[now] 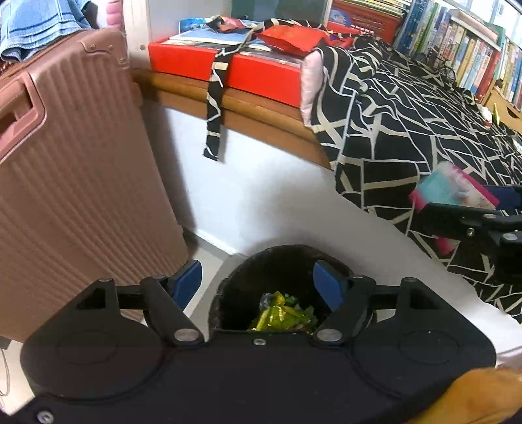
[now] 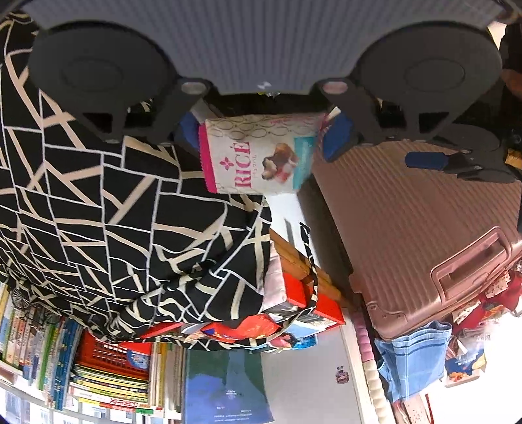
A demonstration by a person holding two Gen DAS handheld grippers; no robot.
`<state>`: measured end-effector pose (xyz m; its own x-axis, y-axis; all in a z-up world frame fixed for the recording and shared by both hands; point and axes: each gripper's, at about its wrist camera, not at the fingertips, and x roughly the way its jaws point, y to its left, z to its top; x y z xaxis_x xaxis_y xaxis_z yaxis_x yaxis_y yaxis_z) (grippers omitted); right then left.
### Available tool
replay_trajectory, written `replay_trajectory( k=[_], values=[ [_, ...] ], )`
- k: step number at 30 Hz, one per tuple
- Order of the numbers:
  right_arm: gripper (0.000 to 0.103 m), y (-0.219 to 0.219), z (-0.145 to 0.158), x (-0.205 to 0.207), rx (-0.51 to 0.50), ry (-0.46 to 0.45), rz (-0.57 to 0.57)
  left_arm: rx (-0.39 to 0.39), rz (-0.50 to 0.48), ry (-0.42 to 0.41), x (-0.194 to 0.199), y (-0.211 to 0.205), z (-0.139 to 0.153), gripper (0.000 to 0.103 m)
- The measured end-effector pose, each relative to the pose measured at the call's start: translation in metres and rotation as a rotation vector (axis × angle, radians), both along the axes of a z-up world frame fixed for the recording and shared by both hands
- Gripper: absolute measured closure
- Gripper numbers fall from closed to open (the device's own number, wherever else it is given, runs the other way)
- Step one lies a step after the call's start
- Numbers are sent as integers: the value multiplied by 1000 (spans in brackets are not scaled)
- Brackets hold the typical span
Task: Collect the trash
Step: 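Open the right tool over the black bin to drop the RICE packet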
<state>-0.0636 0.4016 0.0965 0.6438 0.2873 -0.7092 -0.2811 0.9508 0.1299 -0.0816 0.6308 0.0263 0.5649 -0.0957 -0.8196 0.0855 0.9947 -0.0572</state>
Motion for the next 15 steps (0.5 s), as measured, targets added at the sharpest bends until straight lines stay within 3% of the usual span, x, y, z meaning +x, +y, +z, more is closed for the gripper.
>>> replay_trajectory(
  k=[15],
  values=[
    [13,-15,-4,-2,-8,18,-91,-4,-39,-14,0,-5,5,25]
  ],
)
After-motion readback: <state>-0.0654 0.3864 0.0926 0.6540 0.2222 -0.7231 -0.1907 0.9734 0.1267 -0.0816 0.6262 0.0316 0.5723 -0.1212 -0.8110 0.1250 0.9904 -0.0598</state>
